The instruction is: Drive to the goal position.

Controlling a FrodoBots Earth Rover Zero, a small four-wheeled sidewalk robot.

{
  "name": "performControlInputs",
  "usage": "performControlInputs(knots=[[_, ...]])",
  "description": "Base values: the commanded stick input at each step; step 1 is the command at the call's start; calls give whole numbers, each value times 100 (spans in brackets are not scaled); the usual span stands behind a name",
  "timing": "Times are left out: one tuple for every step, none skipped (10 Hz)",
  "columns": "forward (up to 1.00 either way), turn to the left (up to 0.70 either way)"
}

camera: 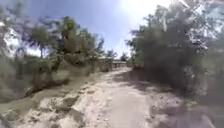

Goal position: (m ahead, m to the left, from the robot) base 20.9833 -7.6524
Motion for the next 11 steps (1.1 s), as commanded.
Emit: performControlInputs(knots=[[70, 0], [70, 0], [70, 0], [70, 0], [70, 0], [70, 0], [70, 0], [70, 0], [70, -11], [70, -35], [70, -24]])
